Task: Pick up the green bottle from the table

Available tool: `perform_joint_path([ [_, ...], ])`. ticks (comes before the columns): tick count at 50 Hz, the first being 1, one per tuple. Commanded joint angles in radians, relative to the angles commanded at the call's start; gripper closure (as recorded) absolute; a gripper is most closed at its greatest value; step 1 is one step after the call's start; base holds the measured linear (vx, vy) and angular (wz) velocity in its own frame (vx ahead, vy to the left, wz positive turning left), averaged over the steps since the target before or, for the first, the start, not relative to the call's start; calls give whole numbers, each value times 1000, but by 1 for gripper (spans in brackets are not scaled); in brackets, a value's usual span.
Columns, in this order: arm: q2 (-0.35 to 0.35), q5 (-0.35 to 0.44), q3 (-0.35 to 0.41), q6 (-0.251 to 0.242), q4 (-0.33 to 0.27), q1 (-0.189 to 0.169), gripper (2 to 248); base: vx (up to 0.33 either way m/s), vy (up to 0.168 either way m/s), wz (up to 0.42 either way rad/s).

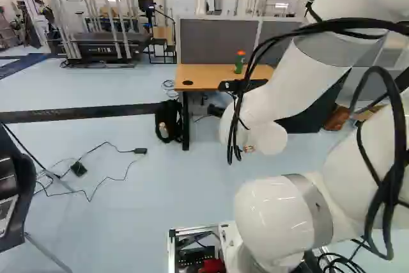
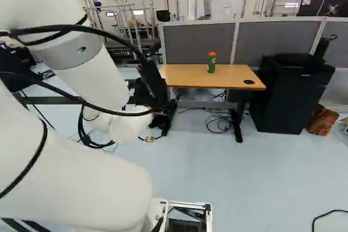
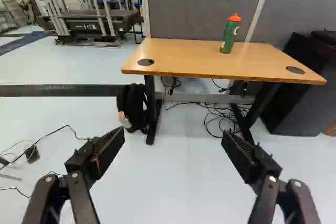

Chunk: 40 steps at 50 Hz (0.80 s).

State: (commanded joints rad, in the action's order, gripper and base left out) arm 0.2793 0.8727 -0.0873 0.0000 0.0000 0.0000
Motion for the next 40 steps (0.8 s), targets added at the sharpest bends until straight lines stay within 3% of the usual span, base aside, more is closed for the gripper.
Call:
perform_joint_path([
  [40,0,0,0,0,0,0,3,0,0,0],
])
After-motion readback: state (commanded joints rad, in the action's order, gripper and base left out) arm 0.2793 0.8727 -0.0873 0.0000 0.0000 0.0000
